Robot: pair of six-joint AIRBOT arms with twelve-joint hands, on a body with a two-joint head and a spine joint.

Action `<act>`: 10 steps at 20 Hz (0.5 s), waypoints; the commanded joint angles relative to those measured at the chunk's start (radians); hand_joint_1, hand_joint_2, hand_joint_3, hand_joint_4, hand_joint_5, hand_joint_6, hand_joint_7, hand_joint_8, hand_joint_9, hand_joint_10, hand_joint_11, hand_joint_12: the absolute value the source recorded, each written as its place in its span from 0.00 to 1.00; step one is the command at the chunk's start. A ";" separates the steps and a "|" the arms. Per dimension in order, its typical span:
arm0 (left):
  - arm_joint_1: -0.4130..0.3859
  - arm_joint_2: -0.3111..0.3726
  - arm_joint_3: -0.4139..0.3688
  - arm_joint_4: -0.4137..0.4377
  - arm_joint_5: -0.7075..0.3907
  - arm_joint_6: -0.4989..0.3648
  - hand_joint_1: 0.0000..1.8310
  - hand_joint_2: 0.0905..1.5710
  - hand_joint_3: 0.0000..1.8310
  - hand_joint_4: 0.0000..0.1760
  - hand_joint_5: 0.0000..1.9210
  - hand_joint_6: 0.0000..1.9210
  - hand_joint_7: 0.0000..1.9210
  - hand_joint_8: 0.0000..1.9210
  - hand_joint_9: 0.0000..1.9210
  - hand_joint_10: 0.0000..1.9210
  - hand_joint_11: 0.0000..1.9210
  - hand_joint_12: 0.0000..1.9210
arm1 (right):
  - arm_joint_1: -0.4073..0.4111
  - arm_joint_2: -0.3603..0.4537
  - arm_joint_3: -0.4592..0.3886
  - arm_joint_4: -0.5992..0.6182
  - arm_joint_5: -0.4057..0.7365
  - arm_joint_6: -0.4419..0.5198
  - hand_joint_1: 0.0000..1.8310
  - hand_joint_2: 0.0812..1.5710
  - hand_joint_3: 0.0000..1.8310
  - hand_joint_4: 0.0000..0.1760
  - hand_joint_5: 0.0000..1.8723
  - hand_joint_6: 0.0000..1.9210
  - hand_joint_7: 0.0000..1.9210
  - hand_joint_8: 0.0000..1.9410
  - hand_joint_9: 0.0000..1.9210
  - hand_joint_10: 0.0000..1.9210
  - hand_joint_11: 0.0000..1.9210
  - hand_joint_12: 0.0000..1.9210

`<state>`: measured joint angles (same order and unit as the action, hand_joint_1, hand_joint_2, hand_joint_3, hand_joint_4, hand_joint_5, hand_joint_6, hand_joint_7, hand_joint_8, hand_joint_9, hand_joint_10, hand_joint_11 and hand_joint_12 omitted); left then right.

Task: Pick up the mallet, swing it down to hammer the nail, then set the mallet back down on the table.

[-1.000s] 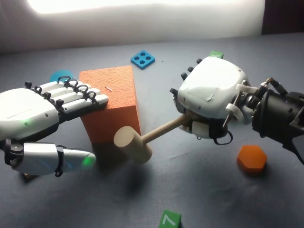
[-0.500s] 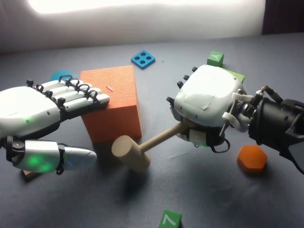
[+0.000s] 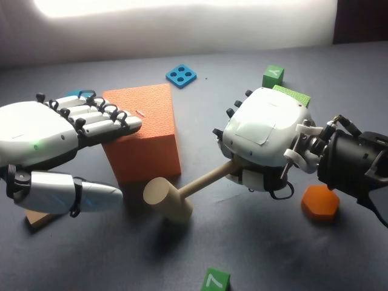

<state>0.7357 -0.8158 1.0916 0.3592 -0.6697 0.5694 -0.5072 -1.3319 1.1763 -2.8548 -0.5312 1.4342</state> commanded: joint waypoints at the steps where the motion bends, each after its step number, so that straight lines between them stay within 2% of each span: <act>1: -0.018 0.014 0.000 -0.024 -0.100 -0.006 0.00 0.75 0.00 0.00 0.02 0.00 0.04 0.00 0.04 0.00 0.00 0.10 | 0.003 0.001 -0.005 -0.036 -0.099 -0.014 0.30 0.95 0.00 1.00 0.68 1.00 0.76 1.00 0.82 1.00 0.88 1.00; 3: -0.037 0.030 0.000 -0.024 -0.100 -0.006 0.00 0.75 0.00 0.00 0.02 0.00 0.04 0.00 0.04 0.00 0.00 0.09 | 0.000 0.001 -0.010 -0.036 -0.099 -0.017 0.29 0.89 0.00 1.00 0.65 1.00 0.71 1.00 0.77 1.00 0.83 1.00; 4: -0.048 0.039 0.000 -0.024 -0.100 -0.010 0.00 0.74 0.00 0.00 0.02 0.00 0.04 0.00 0.05 0.00 0.00 0.12 | -0.001 0.001 -0.014 -0.036 -0.099 -0.020 0.28 0.86 0.00 1.00 0.62 1.00 0.67 1.00 0.73 1.00 0.78 1.00; 5: -0.061 0.045 0.001 -0.003 -0.096 -0.031 0.00 0.74 0.00 0.00 0.02 0.00 0.04 0.00 0.05 0.00 0.00 0.12 | -0.002 0.001 -0.016 -0.036 -0.099 -0.020 0.26 0.86 0.00 1.00 0.60 1.00 0.65 1.00 0.70 1.00 0.73 1.00; 6: -0.079 0.052 0.004 0.047 -0.077 -0.077 0.00 0.75 0.00 0.00 0.01 0.00 0.03 0.00 0.04 0.00 0.00 0.08 | -0.004 0.001 -0.017 -0.036 -0.099 -0.023 0.23 0.85 0.00 0.98 0.58 1.00 0.62 1.00 0.68 1.00 0.69 1.00; 7: -0.095 0.058 0.005 0.076 -0.065 -0.098 0.00 0.75 0.00 0.00 0.02 0.00 0.05 0.00 0.06 0.00 0.00 0.13 | -0.005 0.001 -0.018 -0.036 -0.099 -0.026 0.19 0.85 0.00 0.57 0.58 0.97 0.61 0.98 0.66 1.00 0.67 1.00; 8: -0.113 0.065 0.003 0.090 -0.061 -0.104 0.00 0.75 0.00 0.00 0.02 0.00 0.05 0.00 0.06 0.00 0.00 0.13 | -0.006 0.001 -0.019 -0.036 -0.098 -0.027 0.18 0.84 0.00 0.00 0.57 0.95 0.61 0.98 0.65 1.00 0.67 1.00; 10: -0.136 0.080 -0.007 0.096 -0.063 -0.104 0.00 0.75 0.00 0.00 0.02 0.00 0.05 0.00 0.05 0.00 0.00 0.12 | -0.008 0.001 -0.021 -0.036 -0.096 -0.032 0.16 0.84 0.00 0.00 0.53 0.94 0.58 0.95 0.59 1.00 0.63 1.00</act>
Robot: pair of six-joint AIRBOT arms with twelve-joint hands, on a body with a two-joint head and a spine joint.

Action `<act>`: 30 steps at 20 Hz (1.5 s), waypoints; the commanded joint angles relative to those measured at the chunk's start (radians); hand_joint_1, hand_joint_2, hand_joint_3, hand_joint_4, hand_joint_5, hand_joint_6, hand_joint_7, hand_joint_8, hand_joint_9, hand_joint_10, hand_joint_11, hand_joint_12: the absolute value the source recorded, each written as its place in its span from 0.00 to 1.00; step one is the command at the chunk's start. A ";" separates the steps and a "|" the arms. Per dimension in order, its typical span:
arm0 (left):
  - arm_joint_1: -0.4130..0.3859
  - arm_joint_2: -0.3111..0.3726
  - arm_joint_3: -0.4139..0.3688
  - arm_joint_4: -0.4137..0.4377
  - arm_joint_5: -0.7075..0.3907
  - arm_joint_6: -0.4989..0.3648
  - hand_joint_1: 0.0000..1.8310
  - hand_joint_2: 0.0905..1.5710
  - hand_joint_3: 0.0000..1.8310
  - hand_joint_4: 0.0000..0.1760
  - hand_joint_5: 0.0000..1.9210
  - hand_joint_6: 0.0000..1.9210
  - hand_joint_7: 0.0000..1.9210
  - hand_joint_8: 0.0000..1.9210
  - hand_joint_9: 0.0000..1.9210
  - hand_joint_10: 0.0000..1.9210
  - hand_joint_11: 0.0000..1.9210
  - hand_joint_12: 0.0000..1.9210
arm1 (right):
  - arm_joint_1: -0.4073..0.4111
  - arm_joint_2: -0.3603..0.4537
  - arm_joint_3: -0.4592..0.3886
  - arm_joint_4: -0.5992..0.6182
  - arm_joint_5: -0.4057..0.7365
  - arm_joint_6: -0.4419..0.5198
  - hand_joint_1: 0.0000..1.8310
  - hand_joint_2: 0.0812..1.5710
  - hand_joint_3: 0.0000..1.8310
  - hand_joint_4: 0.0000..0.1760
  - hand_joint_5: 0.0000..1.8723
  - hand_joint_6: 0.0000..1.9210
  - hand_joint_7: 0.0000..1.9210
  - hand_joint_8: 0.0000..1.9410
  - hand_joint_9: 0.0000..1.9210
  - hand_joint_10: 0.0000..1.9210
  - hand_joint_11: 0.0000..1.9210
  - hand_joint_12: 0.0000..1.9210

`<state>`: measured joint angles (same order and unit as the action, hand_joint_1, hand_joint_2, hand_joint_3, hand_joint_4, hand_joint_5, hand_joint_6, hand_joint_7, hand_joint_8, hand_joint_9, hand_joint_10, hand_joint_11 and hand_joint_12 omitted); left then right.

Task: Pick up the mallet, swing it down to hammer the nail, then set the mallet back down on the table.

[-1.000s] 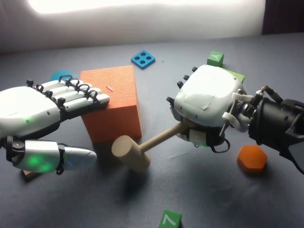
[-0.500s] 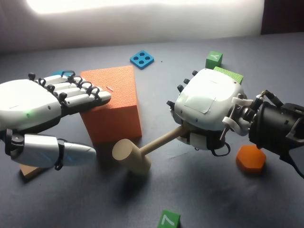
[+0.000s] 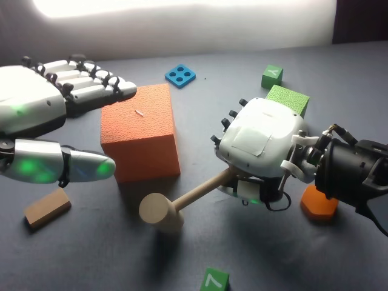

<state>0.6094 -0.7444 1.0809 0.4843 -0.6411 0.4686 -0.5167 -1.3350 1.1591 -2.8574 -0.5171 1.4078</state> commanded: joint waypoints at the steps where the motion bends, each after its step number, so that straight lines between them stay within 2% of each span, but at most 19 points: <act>1: -0.017 0.016 -0.004 -0.029 -0.093 -0.003 0.00 0.75 0.00 0.00 0.02 0.00 0.05 0.00 0.05 0.00 0.00 0.12 | 0.000 0.005 -0.005 -0.034 -0.110 -0.007 0.16 0.83 0.00 0.00 0.52 0.94 0.56 0.95 0.58 1.00 0.61 1.00; 4: -0.028 0.044 -0.041 -0.029 -0.103 -0.007 0.00 0.75 0.00 0.00 0.03 0.00 0.06 0.00 0.06 0.00 0.00 0.15 | -0.001 0.006 -0.007 -0.034 -0.110 -0.014 0.17 0.82 0.00 0.00 0.48 0.94 0.51 0.96 0.51 1.00 0.52 1.00; 6: -0.027 0.053 -0.054 -0.029 -0.107 -0.010 0.00 0.75 0.00 0.00 0.03 0.00 0.06 0.00 0.06 0.00 0.00 0.15 | -0.002 0.007 -0.007 -0.034 -0.110 -0.015 0.17 0.82 0.00 0.00 0.48 0.94 0.51 0.96 0.51 1.00 0.52 1.00; 7: -0.026 0.063 -0.070 -0.029 -0.107 -0.010 0.00 0.75 0.00 0.00 0.03 0.00 0.05 0.00 0.06 0.00 0.00 0.13 | -0.003 0.007 -0.008 -0.034 -0.110 -0.016 0.19 0.81 0.00 0.00 0.38 0.87 0.42 0.91 0.41 0.98 0.40 1.00; 8: -0.023 0.072 -0.085 -0.029 -0.107 -0.010 0.00 0.75 0.00 0.00 0.02 0.00 0.05 0.00 0.05 0.00 0.00 0.11 | -0.004 0.008 -0.010 -0.034 -0.110 -0.018 0.25 0.78 0.00 0.00 0.31 0.74 0.34 0.78 0.33 0.83 0.29 0.88; 9: -0.021 0.081 -0.100 -0.029 -0.107 -0.010 0.00 0.75 0.00 0.00 0.02 0.00 0.04 0.00 0.05 0.00 0.00 0.11 | -0.005 0.009 -0.010 -0.034 -0.110 -0.019 0.27 0.77 0.00 0.00 0.28 0.72 0.32 0.75 0.31 0.78 0.26 0.84; 12: -0.020 0.095 -0.124 -0.029 -0.111 -0.010 0.00 0.75 0.00 0.00 0.02 0.00 0.05 0.00 0.05 0.00 0.00 0.12 | -0.005 0.010 -0.010 -0.034 -0.110 -0.020 0.28 0.78 0.00 0.00 0.28 0.63 0.28 0.71 0.25 0.77 0.17 0.86; 14: -0.021 0.101 -0.134 -0.029 -0.122 -0.010 0.00 0.75 0.00 0.00 0.03 0.00 0.05 0.00 0.06 0.00 0.00 0.13 | -0.006 0.010 -0.010 -0.034 -0.110 -0.022 0.32 0.77 0.00 0.00 0.27 0.59 0.25 0.73 0.23 0.80 0.17 0.87; 17: -0.022 0.108 -0.148 -0.029 -0.124 -0.010 0.00 0.75 0.00 0.00 0.03 0.00 0.06 0.00 0.06 0.00 0.00 0.14 | -0.005 0.011 -0.010 -0.035 -0.108 -0.022 0.31 0.79 0.00 0.00 0.20 0.63 0.19 0.78 0.16 0.86 0.12 0.94; 19: -0.022 0.109 -0.151 -0.029 -0.122 -0.010 0.00 0.75 0.00 0.00 0.02 0.00 0.05 0.00 0.05 0.00 0.00 0.13 | -0.005 0.015 -0.011 -0.035 -0.105 -0.022 0.30 0.79 0.00 0.00 0.15 0.66 0.14 0.79 0.13 0.87 0.10 0.92; 20: -0.024 0.109 -0.152 -0.029 -0.121 -0.010 0.00 0.75 0.00 0.00 0.03 0.00 0.05 0.00 0.06 0.00 0.00 0.14 | -0.005 0.021 -0.015 -0.035 -0.103 -0.022 0.30 0.80 0.00 0.00 0.14 0.65 0.12 0.77 0.10 0.84 0.09 0.91; 21: -0.024 0.109 -0.152 -0.029 -0.121 -0.009 0.00 0.75 0.00 0.00 0.03 0.00 0.06 0.00 0.06 0.00 0.00 0.16 | -0.006 0.026 -0.020 -0.035 -0.102 -0.022 0.30 0.80 0.00 0.00 0.13 0.61 0.11 0.74 0.10 0.79 0.08 0.88; 23: -0.024 0.109 -0.152 -0.029 -0.121 -0.009 0.00 0.75 0.00 0.00 0.03 0.00 0.06 0.00 0.06 0.00 0.00 0.16 | -0.004 0.045 -0.038 -0.035 -0.103 -0.024 0.28 0.78 0.00 0.00 0.15 0.49 0.12 0.67 0.13 0.71 0.08 0.82; 24: -0.024 0.109 -0.152 -0.029 -0.121 -0.009 0.00 0.75 0.00 0.00 0.03 0.00 0.06 0.00 0.06 0.00 0.00 0.16 | -0.001 0.057 -0.050 -0.035 -0.104 -0.024 0.27 0.79 0.00 0.00 0.14 0.43 0.12 0.63 0.12 0.68 0.05 0.81; 29: -0.026 0.109 -0.154 -0.029 -0.122 -0.009 0.00 0.75 0.00 0.00 0.03 0.00 0.06 0.00 0.07 0.00 0.00 0.16 | 0.042 0.168 -0.160 -0.035 -0.107 0.007 0.31 0.75 0.00 0.00 0.19 0.13 0.08 0.55 0.09 0.65 0.00 0.79; 30: -0.026 0.109 -0.155 -0.029 -0.122 -0.009 0.00 0.75 0.00 0.00 0.03 0.00 0.06 0.00 0.07 0.00 0.00 0.16 | 0.055 0.196 -0.186 -0.033 -0.101 0.023 0.33 0.75 0.00 0.00 0.20 0.11 0.08 0.52 0.08 0.61 0.00 0.76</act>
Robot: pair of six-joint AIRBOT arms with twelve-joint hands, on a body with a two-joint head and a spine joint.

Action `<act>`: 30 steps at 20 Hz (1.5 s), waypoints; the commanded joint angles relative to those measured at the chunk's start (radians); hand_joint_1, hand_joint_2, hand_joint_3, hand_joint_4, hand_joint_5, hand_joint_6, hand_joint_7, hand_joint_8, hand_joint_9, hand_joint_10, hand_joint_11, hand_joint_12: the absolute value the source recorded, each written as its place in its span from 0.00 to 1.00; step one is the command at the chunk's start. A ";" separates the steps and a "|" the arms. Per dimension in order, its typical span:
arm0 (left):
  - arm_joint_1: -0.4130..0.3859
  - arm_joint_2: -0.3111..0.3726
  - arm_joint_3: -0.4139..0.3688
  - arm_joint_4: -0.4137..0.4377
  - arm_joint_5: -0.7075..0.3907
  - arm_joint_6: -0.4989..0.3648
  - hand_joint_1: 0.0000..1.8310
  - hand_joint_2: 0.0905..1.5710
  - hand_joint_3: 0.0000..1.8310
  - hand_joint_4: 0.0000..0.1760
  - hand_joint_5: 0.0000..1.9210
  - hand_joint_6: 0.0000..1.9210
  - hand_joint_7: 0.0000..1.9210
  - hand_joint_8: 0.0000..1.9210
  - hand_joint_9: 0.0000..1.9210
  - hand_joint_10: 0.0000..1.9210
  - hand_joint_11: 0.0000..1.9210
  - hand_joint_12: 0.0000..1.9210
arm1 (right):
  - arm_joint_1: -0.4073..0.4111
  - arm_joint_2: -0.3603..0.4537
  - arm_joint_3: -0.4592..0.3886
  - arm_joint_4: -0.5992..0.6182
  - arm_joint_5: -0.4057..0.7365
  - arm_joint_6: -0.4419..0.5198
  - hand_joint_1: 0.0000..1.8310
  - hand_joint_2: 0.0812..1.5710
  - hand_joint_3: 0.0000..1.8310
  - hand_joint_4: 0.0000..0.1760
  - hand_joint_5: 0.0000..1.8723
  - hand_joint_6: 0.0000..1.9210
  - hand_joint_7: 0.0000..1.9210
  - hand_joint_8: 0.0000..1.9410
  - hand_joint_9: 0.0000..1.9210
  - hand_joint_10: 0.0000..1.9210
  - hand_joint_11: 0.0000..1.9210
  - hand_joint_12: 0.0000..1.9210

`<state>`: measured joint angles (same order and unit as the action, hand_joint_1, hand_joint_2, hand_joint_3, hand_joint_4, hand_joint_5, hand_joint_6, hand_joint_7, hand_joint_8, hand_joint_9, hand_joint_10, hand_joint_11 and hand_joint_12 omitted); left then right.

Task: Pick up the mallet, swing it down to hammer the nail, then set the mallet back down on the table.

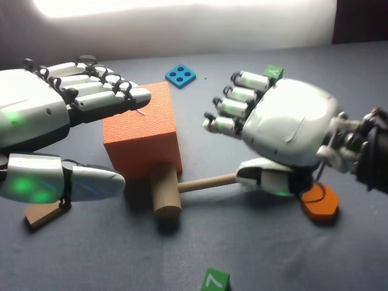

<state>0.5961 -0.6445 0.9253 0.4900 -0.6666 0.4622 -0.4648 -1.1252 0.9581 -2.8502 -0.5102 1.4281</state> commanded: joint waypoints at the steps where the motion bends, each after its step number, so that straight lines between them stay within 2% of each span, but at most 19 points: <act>1: -0.013 0.009 -0.001 -0.034 -0.096 -0.002 0.00 0.75 0.00 0.00 0.02 0.00 0.05 0.00 0.06 0.00 0.00 0.15 | 0.018 0.023 -0.023 -0.001 -0.100 0.003 0.34 0.74 0.00 0.00 0.20 0.10 0.08 0.50 0.09 0.59 0.00 0.75; 3: -0.013 0.009 -0.004 -0.030 -0.096 -0.002 0.00 0.75 0.00 0.00 0.02 0.00 0.05 0.00 0.06 0.00 0.00 0.14 | 0.049 0.085 -0.082 0.052 -0.066 0.003 0.33 0.74 0.00 0.00 0.19 0.08 0.06 0.48 0.08 0.57 0.00 0.74; 5: -0.013 0.009 -0.007 -0.029 -0.096 -0.002 0.00 0.74 0.00 0.00 0.06 0.00 0.13 0.01 0.14 0.01 0.00 0.25 | 0.076 0.161 -0.153 0.071 -0.014 0.000 0.32 0.72 0.00 0.00 0.20 0.08 0.07 0.55 0.08 0.62 0.00 0.75; 7: -0.013 0.009 -0.009 -0.029 -0.096 -0.002 0.00 0.75 0.00 0.00 0.14 0.00 0.24 0.00 0.23 0.01 0.00 0.39 | 0.095 0.216 -0.208 0.149 -0.002 -0.037 0.35 0.70 0.00 0.00 0.14 0.39 0.06 0.68 0.08 0.71 0.02 0.82; 8: -0.013 0.009 -0.010 -0.029 -0.096 -0.001 0.00 0.74 0.00 0.00 0.21 0.00 0.30 0.01 0.27 0.01 0.01 0.45 | 0.109 0.243 -0.236 0.209 0.017 -0.087 0.36 0.71 0.00 0.00 0.06 0.63 0.02 0.78 0.06 0.80 0.05 0.87; 11: -0.015 0.009 -0.009 -0.029 -0.094 0.005 0.00 0.74 0.00 0.00 0.24 0.01 0.31 0.01 0.28 0.01 0.02 0.45 | 0.147 0.307 -0.297 0.348 0.083 -0.213 0.36 0.72 0.00 0.00 0.04 0.75 0.01 0.85 0.04 0.88 0.06 0.94; 13: -0.017 0.009 -0.009 -0.029 -0.092 0.005 0.01 0.75 0.00 0.00 0.28 0.02 0.34 0.02 0.31 0.02 0.04 0.47 | 0.162 0.351 -0.331 0.367 0.109 -0.219 0.36 0.73 0.00 0.00 0.02 0.82 0.00 0.91 0.02 0.96 0.05 1.00; 14: -0.020 0.009 -0.010 -0.029 -0.090 0.005 0.02 0.77 0.01 0.00 0.25 0.14 0.30 0.17 0.23 0.29 0.01 0.68 | 0.168 0.376 -0.351 0.367 0.115 -0.220 0.35 0.73 0.00 0.00 0.01 0.84 0.01 0.93 0.03 0.99 0.05 1.00; 15: -0.024 0.009 -0.012 -0.029 -0.082 0.005 0.06 0.75 0.00 0.00 0.16 0.55 0.19 0.59 0.16 0.67 0.05 0.86 | 0.174 0.402 -0.369 0.369 0.123 -0.220 0.34 0.73 0.00 0.00 0.02 0.85 0.02 0.98 0.05 1.00 0.07 1.00; 16: -0.031 0.009 -0.014 -0.029 -0.076 0.009 0.10 0.74 0.00 0.00 0.11 0.77 0.12 0.82 0.12 0.88 0.08 0.97 | 0.181 0.429 -0.386 0.370 0.138 -0.220 0.35 0.73 0.00 0.00 0.02 0.90 0.03 1.00 0.08 1.00 0.09 1.00; 17: -0.041 0.008 -0.018 -0.029 -0.065 0.014 0.12 0.75 0.00 0.00 0.10 0.91 0.06 0.96 0.11 0.98 0.14 0.99 | 0.188 0.452 -0.399 0.370 0.147 -0.218 0.38 0.72 0.00 0.00 0.06 0.98 0.07 1.00 0.14 1.00 0.22 1.00; 20: -0.062 -0.002 -0.023 -0.029 -0.043 0.018 0.06 0.79 0.00 0.00 0.25 1.00 0.26 1.00 0.24 1.00 0.25 1.00 | 0.198 0.478 -0.402 0.370 0.162 -0.204 0.34 0.72 0.00 0.00 0.16 1.00 0.11 1.00 0.19 1.00 0.31 1.00; 21: -0.073 -0.005 -0.024 -0.029 -0.035 0.027 0.05 0.80 0.00 0.00 0.43 0.98 0.46 1.00 0.39 1.00 0.34 1.00 | 0.198 0.476 -0.396 0.370 0.162 -0.204 0.29 0.74 0.00 0.00 0.20 1.00 0.16 1.00 0.21 1.00 0.32 1.00; 23: -0.083 -0.006 -0.031 -0.029 -0.027 0.036 0.10 0.77 0.00 0.00 0.68 1.00 0.71 1.00 0.66 1.00 0.60 1.00 | 0.207 0.467 -0.385 0.370 0.152 -0.208 0.23 0.75 0.00 0.00 0.30 1.00 0.27 1.00 0.28 1.00 0.38 1.00; 24: -0.084 -0.006 -0.034 -0.029 -0.027 0.036 0.11 0.77 0.00 0.62 0.70 1.00 0.76 1.00 0.75 1.00 0.73 1.00 | 0.209 0.466 -0.381 0.370 0.148 -0.208 0.23 0.75 0.00 0.00 0.48 1.00 0.45 1.00 0.47 1.00 0.55 1.00; 25: -0.087 -0.006 -0.037 -0.029 -0.023 0.036 0.11 0.77 0.00 0.62 0.70 1.00 0.76 1.00 0.75 1.00 0.73 1.00 | 0.209 0.466 -0.379 0.370 0.147 -0.207 0.23 0.75 0.00 0.00 0.48 1.00 0.45 1.00 0.47 1.00 0.55 1.00; 26: -0.091 -0.007 -0.041 -0.029 -0.018 0.036 0.09 0.78 0.00 0.92 0.66 0.96 0.73 1.00 0.73 1.00 0.70 1.00 | 0.208 0.466 -0.379 0.370 0.147 -0.208 0.23 0.75 0.00 0.00 0.59 1.00 0.59 1.00 0.62 1.00 0.69 1.00; 28: -0.102 -0.012 -0.042 -0.029 -0.013 0.037 0.18 0.86 0.01 1.00 0.70 0.95 0.77 0.98 0.77 1.00 0.71 1.00 | 0.207 0.466 -0.379 0.370 0.147 -0.208 0.19 0.79 0.01 0.00 0.74 1.00 0.74 1.00 0.77 1.00 0.81 1.00; 30: -0.108 -0.015 -0.042 -0.029 -0.011 0.038 0.50 0.88 0.00 1.00 0.70 1.00 0.78 1.00 0.79 1.00 0.76 1.00 | 0.209 0.464 -0.379 0.370 0.146 -0.208 0.32 0.91 0.01 0.00 0.79 1.00 0.83 1.00 0.86 1.00 0.90 1.00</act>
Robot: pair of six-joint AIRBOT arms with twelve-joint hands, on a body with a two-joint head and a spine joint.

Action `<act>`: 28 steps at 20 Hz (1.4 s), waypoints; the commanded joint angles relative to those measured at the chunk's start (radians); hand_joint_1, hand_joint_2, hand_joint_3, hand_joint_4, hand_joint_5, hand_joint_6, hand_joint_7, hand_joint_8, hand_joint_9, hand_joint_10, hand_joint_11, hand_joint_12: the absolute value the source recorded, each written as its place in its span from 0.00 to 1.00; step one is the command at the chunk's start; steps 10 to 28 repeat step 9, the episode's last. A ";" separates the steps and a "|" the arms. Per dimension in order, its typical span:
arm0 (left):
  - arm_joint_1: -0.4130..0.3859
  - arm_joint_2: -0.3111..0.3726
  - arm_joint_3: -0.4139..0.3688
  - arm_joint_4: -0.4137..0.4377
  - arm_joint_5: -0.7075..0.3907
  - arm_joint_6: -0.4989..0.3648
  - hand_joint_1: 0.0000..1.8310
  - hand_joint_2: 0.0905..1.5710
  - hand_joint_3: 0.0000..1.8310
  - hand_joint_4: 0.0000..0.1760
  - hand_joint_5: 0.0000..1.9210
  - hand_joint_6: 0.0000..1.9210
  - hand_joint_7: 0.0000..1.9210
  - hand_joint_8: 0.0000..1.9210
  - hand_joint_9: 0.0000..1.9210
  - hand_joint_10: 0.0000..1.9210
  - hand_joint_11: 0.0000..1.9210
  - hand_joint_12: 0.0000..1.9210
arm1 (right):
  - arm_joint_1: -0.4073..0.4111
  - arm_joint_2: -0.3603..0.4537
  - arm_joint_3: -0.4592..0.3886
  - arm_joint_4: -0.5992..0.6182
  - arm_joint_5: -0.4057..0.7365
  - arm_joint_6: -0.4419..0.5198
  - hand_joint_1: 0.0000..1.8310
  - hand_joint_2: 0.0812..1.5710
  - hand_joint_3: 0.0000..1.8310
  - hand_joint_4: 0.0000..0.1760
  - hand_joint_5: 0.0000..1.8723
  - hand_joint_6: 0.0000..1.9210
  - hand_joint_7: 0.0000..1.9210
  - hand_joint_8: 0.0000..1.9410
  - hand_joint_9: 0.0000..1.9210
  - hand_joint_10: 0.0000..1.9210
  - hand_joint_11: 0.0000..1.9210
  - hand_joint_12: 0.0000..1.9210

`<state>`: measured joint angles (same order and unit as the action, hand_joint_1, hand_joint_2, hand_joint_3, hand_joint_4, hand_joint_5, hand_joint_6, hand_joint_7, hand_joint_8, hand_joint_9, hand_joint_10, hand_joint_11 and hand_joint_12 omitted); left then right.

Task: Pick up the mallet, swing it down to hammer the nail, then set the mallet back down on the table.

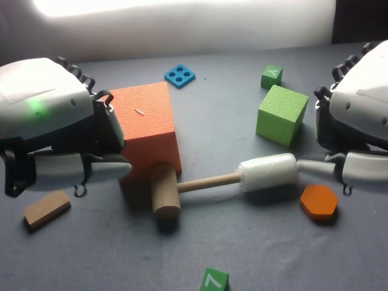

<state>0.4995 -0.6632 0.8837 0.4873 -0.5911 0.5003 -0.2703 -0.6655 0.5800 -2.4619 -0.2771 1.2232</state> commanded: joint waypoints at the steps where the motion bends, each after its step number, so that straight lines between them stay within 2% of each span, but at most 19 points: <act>1: -0.012 0.004 -0.001 -0.027 -0.087 -0.001 0.54 0.88 0.00 1.00 0.69 1.00 0.77 1.00 0.78 1.00 0.75 1.00 | 0.016 0.003 -0.001 -0.018 -0.087 -0.003 0.40 0.92 0.00 0.00 0.80 1.00 0.84 1.00 0.87 1.00 0.92 1.00; 2: -0.013 0.003 -0.001 -0.027 -0.086 -0.002 0.52 0.90 0.00 1.00 0.66 1.00 0.75 1.00 0.76 1.00 0.72 1.00 | 0.016 0.002 -0.001 -0.018 -0.087 -0.003 0.49 0.92 0.00 0.00 0.80 1.00 0.84 1.00 0.88 1.00 0.92 1.00; 3: -0.013 0.003 -0.001 -0.027 -0.085 -0.004 0.46 0.92 0.01 1.00 0.64 1.00 0.72 1.00 0.72 1.00 0.68 1.00 | 0.016 0.001 -0.001 -0.018 -0.087 -0.003 0.59 0.89 0.00 0.87 0.80 1.00 0.84 1.00 0.88 1.00 0.92 1.00; 4: -0.013 0.003 0.000 -0.027 -0.084 -0.005 0.46 0.92 0.01 1.00 0.64 1.00 0.72 1.00 0.72 1.00 0.68 1.00 | 0.015 0.001 -0.001 -0.018 -0.087 -0.004 0.59 0.89 0.00 0.87 0.80 1.00 0.84 1.00 0.88 1.00 0.92 1.00; 5: -0.013 0.003 0.000 -0.027 -0.083 -0.006 0.45 0.92 0.01 1.00 0.65 1.00 0.71 1.00 0.71 1.00 0.68 1.00 | 0.015 0.000 -0.001 -0.018 -0.087 -0.004 0.59 0.89 0.00 0.97 0.81 1.00 0.84 1.00 0.88 1.00 0.92 1.00; 7: -0.013 0.002 0.000 -0.027 -0.081 -0.006 0.39 0.94 0.01 1.00 0.66 1.00 0.72 1.00 0.72 1.00 0.69 1.00 | 0.015 -0.001 -0.001 -0.018 -0.087 -0.004 0.61 0.87 0.00 1.00 0.82 1.00 0.85 1.00 0.87 1.00 0.91 1.00; 28: -0.013 0.000 0.000 -0.027 -0.081 -0.006 0.39 0.95 0.01 1.00 0.66 1.00 0.73 1.00 0.74 1.00 0.70 1.00 | 0.014 -0.002 0.000 -0.018 -0.090 -0.004 0.60 0.88 0.00 1.00 0.82 1.00 0.84 1.00 0.87 1.00 0.92 1.00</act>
